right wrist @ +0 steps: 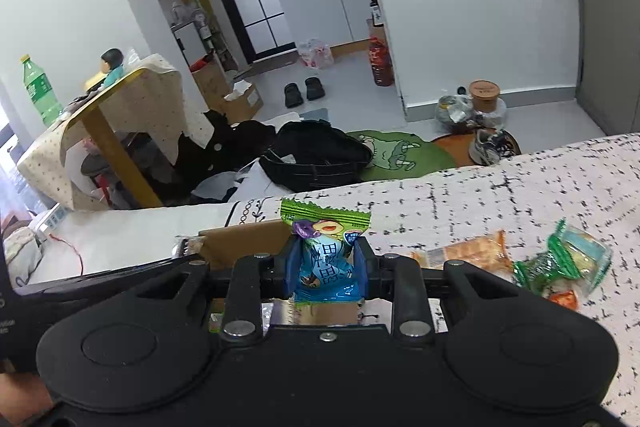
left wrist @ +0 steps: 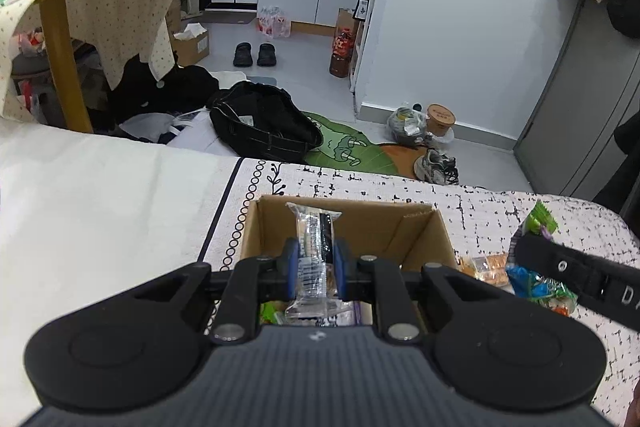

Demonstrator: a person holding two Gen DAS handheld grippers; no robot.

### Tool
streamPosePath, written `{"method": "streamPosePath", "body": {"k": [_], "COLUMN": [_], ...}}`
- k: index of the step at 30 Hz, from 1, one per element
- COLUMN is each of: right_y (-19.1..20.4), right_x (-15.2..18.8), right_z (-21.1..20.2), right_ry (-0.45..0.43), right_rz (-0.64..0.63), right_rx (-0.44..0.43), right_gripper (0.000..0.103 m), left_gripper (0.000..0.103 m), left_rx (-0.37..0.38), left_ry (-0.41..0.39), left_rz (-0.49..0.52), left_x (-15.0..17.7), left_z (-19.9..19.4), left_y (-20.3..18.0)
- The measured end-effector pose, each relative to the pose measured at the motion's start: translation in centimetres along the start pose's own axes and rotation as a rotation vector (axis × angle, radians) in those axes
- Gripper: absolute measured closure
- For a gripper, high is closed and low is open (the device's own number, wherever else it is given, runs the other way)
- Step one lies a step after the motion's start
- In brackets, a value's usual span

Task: Organize snacks
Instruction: 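Carry both packets over the box and open both tools to drop them, then move both tools back toward the remaining snacks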

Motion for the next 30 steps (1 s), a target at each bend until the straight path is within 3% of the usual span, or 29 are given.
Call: {"method": "streamPosePath", "body": {"k": [7, 16, 18, 19, 21, 24, 27, 30], "right_y": [1.5, 2.5, 2.9, 2.9, 2.8, 2.1, 1.2, 0.2], "right_x": [-0.6, -1.4, -1.7, -1.8, -2.0, -2.1, -2.0, -1.6], "right_z": [1.3, 2.9, 3.1, 3.1, 3.0, 2.6, 2.5, 2.0], "right_ry": [0.002, 0.01, 0.014, 0.013, -0.001, -0.007, -0.001, -0.008], "right_rz": [-0.032, -0.035, -0.036, -0.033, -0.023, -0.001, 0.018, 0.035], "right_rx": [-0.013, -0.038, -0.049, -0.051, -0.043, -0.03, -0.024, -0.001], "right_gripper": [0.075, 0.074, 0.071, 0.062, 0.055, 0.055, 0.054, 0.049], "left_gripper": [0.082, 0.066, 0.061, 0.058, 0.056, 0.05, 0.038, 0.03], "left_rx": [-0.002, 0.025, 0.021, 0.017, 0.016, 0.026, 0.026, 0.023], "left_ry": [0.008, 0.002, -0.004, -0.007, -0.012, -0.013, -0.016, -0.021], "left_rz": [-0.042, -0.076, -0.077, -0.076, -0.073, -0.061, -0.062, -0.064], "left_x": [-1.6, -1.0, -0.8, -0.7, -0.8, -0.7, -0.5, -0.1], "left_z": [1.3, 0.4, 0.1, -0.1, -0.3, -0.6, -0.8, -1.1], "left_y": [1.7, 3.0, 3.1, 3.1, 3.0, 2.6, 2.4, 2.1]}}
Point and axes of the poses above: each gripper's, at about its wrist camera, not at the fingertips, and z roughly the way its jaws point, y to its left, x to its underside, the point moved 7 cm from there along z, roughly the way its jaws point, and after that the axes turned 12 degrees about y, right-handed, at the moved point
